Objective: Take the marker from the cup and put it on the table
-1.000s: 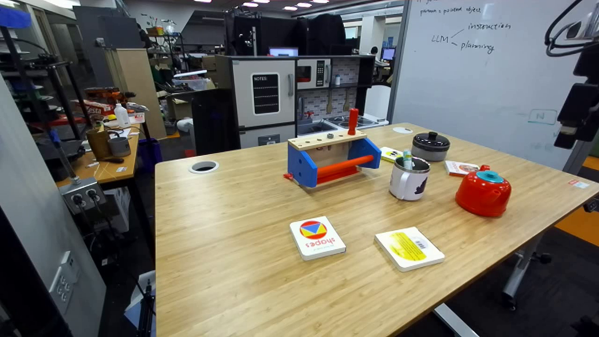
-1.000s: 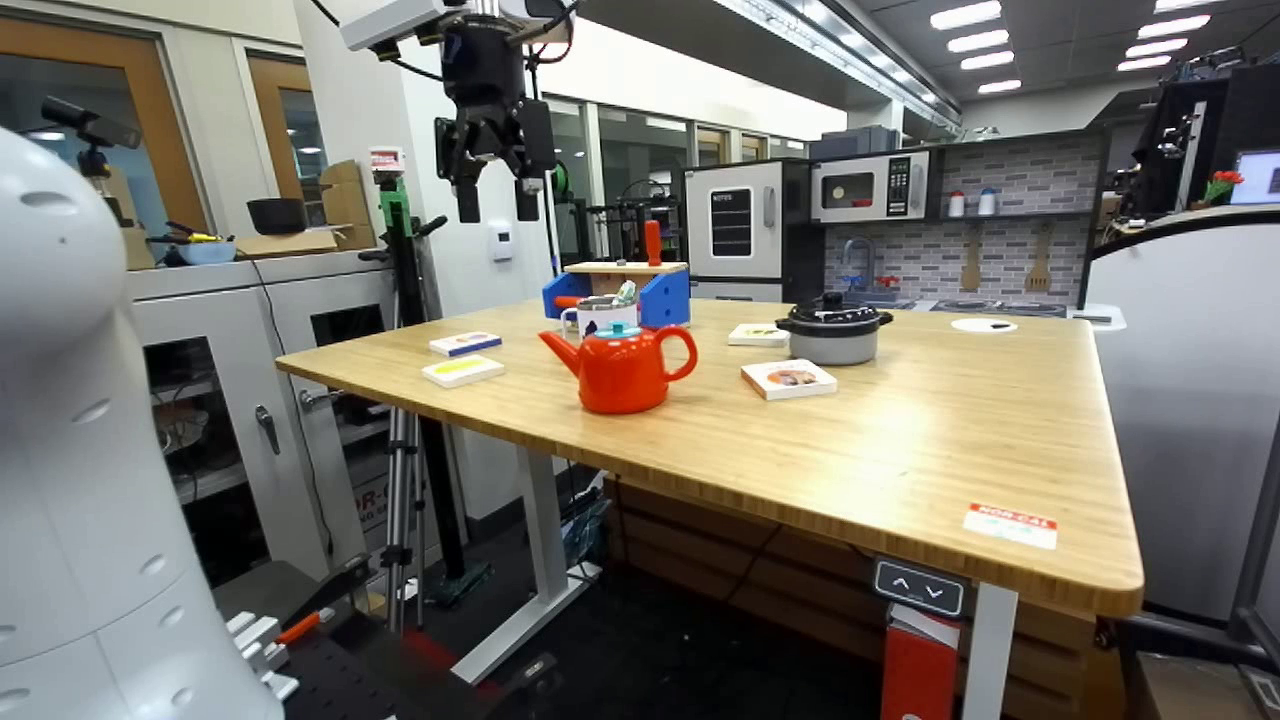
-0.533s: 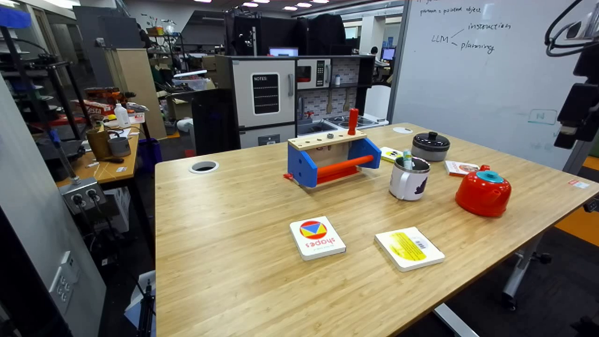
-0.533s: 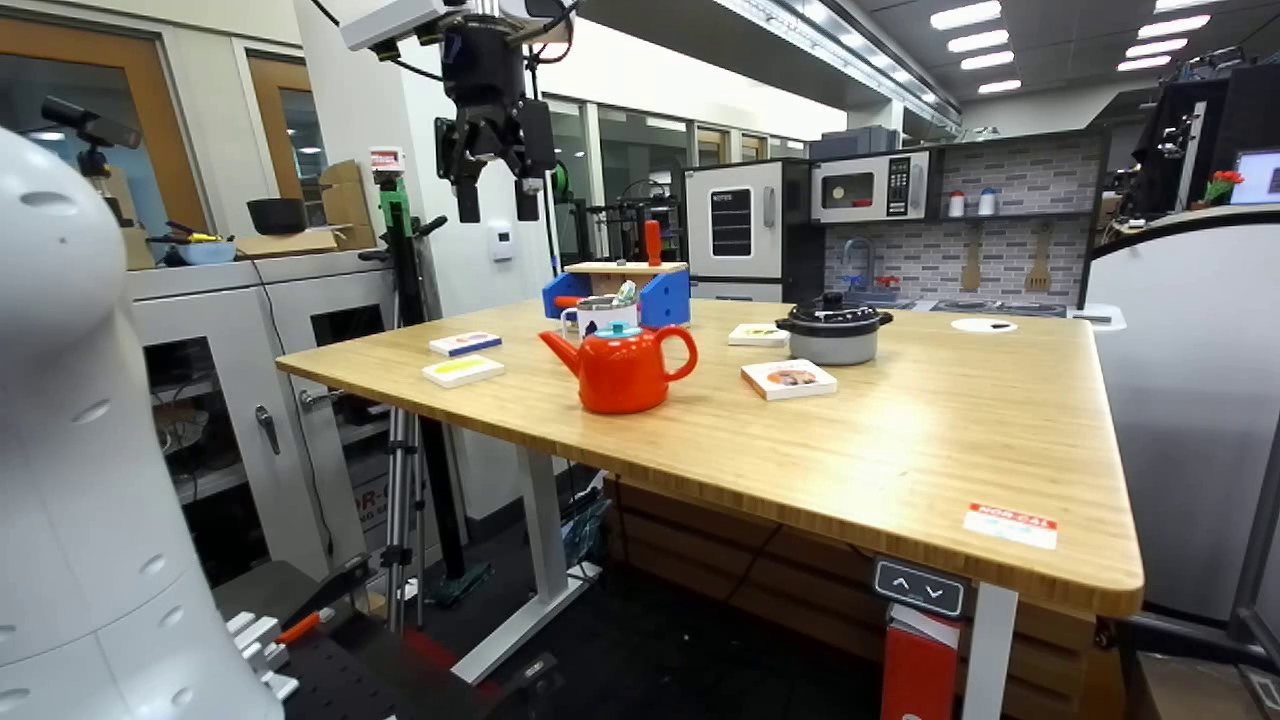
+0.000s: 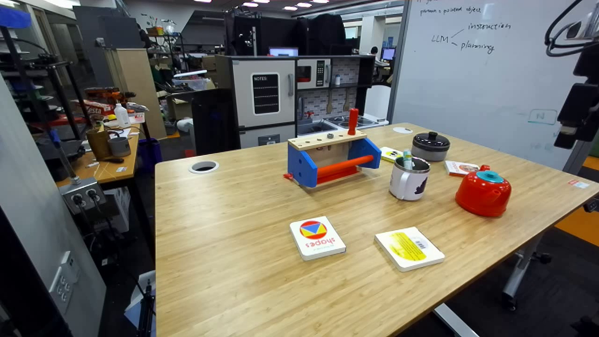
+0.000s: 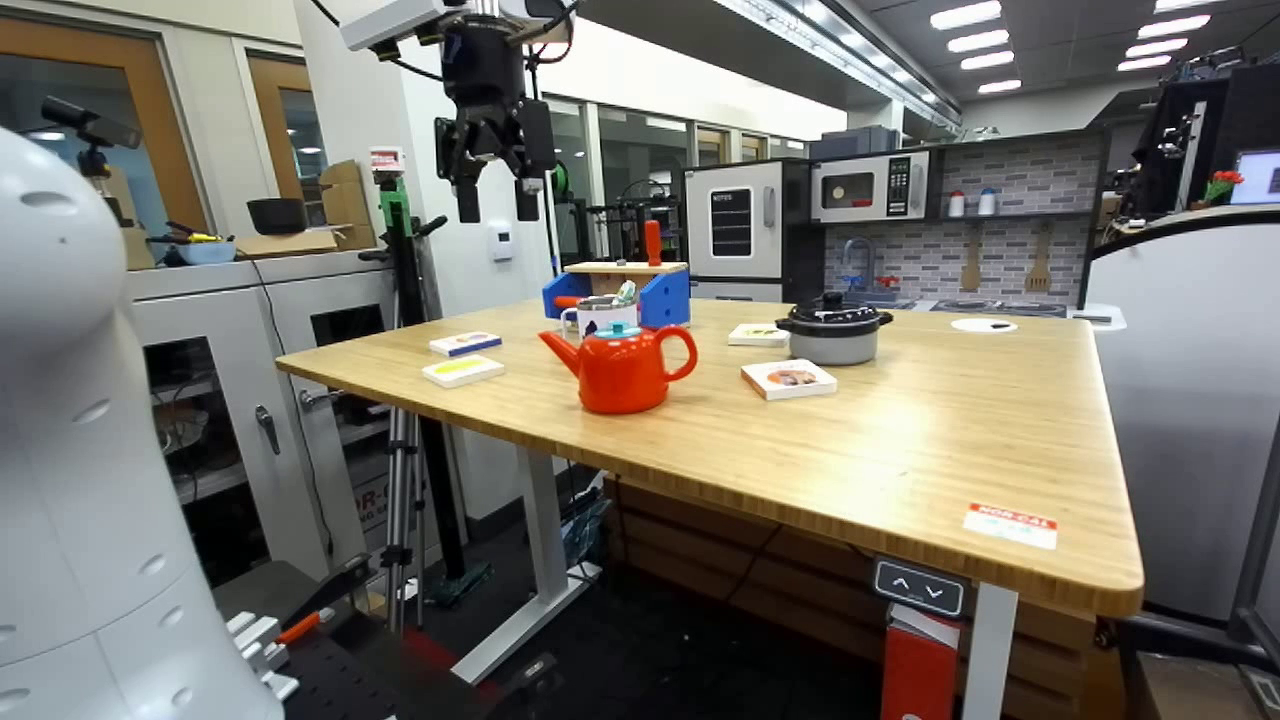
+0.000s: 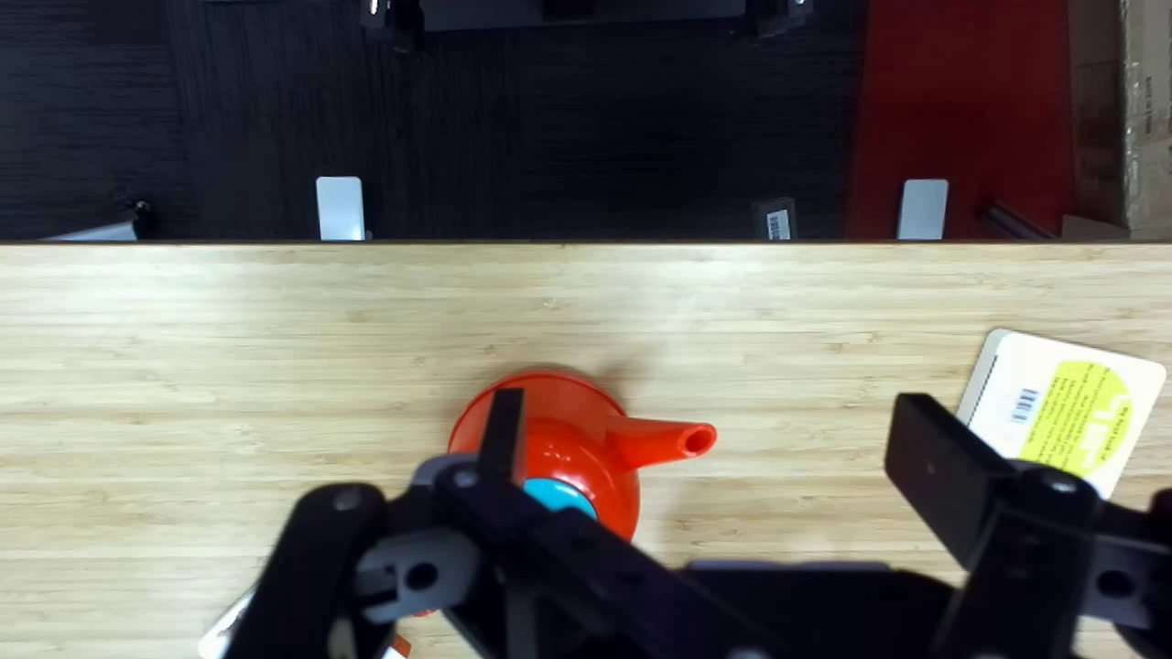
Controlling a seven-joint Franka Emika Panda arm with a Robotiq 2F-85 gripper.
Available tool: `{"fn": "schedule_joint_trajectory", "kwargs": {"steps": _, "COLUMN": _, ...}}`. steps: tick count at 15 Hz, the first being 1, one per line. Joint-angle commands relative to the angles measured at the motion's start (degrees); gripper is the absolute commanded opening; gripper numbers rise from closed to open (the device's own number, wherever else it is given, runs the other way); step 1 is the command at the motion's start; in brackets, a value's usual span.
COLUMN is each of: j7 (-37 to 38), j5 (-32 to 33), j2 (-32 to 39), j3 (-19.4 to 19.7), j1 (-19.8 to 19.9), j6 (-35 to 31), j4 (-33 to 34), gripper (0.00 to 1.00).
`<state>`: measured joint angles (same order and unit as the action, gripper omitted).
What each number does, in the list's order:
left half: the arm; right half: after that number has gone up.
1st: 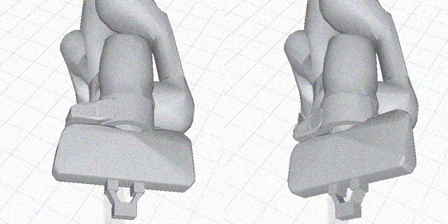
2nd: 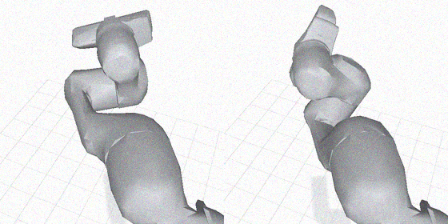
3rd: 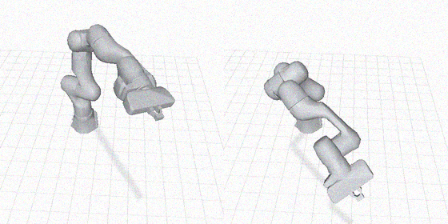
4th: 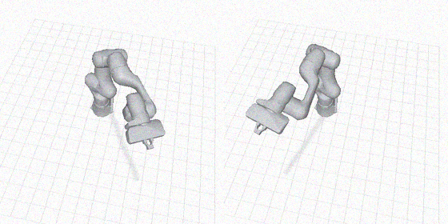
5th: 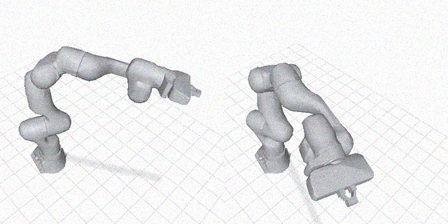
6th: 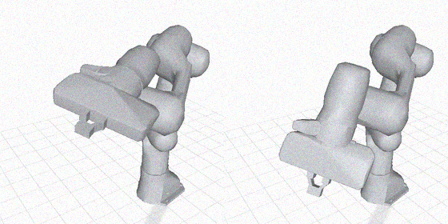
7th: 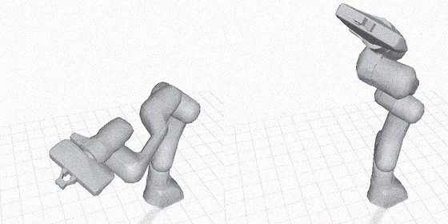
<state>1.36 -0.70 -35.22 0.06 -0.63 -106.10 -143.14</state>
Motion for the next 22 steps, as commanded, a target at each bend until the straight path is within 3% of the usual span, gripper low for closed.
{"fn": "schedule_joint_trajectory", "kwargs": {"steps": 1, "j7": -0.1, "j5": -0.1, "j2": 0.0, "j3": -0.2, "j1": 0.2, "j6": 0.1, "j4": 0.1, "gripper": 1.0}}
{"fn": "schedule_joint_trajectory", "kwargs": {"steps": 10, "j7": -0.1, "j5": 1.1, "j2": 2.0, "j3": -0.5, "j1": 0.5, "j6": 0.5, "j4": 1.8, "gripper": 1.0}}
{"fn": "schedule_joint_trajectory", "kwargs": {"steps": 20, "j7": -2.7, "j5": 5.6, "j2": 15.2, "j3": -2.1, "j1": -0.9, "j6": 2.3, "j4": 15.9, "gripper": 1.0}}
{"fn": "schedule_joint_trajectory", "kwargs": {"steps": 21, "j7": -1.3, "j5": 4.5, "j2": 12.4, "j3": -1.7, "j1": -0.7, "j6": 0.2, "j4": 12.6, "gripper": 1.0}}
{"fn": "schedule_joint_trajectory", "kwargs": {"steps": 22, "j7": -1.4, "j5": 4.6, "j2": 13.6, "j3": -1.8, "j1": -0.9, "j6": 0.3, "j4": 13.8, "gripper": 1.0}}
